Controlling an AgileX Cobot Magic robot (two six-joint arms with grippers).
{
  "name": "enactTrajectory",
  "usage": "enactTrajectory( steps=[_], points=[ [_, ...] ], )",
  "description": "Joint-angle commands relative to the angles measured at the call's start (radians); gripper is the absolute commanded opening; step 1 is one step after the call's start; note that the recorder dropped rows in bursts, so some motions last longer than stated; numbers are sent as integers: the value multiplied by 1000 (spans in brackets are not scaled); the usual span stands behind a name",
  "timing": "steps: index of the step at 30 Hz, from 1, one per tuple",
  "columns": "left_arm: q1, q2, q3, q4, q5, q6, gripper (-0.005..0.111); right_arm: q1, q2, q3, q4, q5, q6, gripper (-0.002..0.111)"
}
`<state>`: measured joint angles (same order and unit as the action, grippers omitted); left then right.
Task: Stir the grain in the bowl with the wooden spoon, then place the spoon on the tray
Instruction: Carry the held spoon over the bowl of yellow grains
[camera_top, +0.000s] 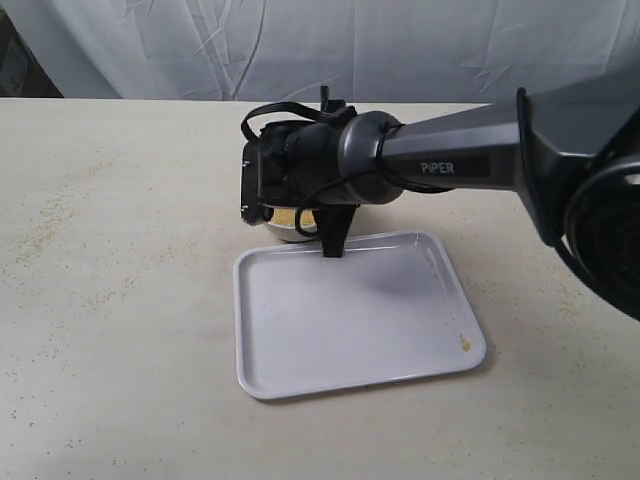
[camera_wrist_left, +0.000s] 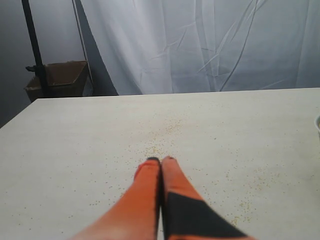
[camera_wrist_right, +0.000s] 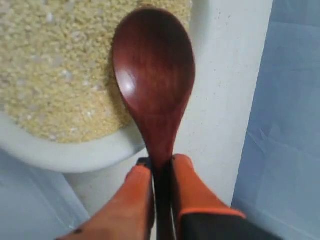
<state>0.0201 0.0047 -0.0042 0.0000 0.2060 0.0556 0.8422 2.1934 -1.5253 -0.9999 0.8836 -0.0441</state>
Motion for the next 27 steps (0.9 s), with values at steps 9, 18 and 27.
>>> enactTrajectory(
  steps=[9, 18, 27],
  points=[
    [-5, -5, 4, 6, -7, 0, 0, 63, -2, -6, 60, 30, -47, -1],
    [-5, -5, 4, 6, -7, 0, 0, 68, -58, -6, 29, 53, -47, -1],
    [-5, -5, 4, 6, -7, 0, 0, 66, -88, -6, -81, 42, -47, -1]
  ],
)
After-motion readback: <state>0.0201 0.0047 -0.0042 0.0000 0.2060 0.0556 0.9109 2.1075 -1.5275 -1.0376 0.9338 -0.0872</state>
